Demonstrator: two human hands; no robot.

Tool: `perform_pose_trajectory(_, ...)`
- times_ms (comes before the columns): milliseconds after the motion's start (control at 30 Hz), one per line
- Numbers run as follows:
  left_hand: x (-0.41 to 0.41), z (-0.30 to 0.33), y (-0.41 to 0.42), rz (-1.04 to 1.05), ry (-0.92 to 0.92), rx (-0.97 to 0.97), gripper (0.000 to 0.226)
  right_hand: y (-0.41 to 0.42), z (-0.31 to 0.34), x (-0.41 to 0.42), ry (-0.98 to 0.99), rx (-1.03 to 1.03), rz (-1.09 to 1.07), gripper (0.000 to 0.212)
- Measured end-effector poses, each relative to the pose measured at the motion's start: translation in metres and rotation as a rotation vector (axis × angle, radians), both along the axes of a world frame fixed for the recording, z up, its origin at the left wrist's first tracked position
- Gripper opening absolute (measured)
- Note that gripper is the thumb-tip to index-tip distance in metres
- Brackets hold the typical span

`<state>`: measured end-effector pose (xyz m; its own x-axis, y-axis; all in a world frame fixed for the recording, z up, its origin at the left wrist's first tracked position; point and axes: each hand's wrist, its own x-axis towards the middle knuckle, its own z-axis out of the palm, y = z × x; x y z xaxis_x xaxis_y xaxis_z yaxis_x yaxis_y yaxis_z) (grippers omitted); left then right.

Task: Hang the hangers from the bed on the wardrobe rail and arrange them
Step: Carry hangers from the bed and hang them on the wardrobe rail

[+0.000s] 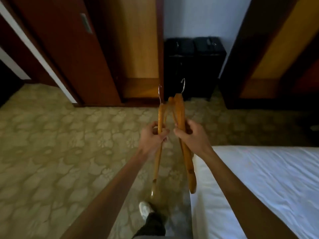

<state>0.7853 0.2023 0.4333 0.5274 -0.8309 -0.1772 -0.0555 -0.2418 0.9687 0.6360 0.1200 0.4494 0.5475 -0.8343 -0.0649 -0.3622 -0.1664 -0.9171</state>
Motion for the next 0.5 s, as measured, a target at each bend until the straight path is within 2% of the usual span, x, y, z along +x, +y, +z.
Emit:
perform_pose_trajectory(233,0.174,0.022,-0.044,0.132,-0.041,0.002,0.01,-0.056,0.031,0.172,-0.012,-0.007,0.039,0.017)
perform_pose_trajectory(500,0.331,0.023,-0.13,0.241,-0.048,0.0,0.006,-0.145,0.03,0.313,-0.002,-0.011,0.037,0.017)
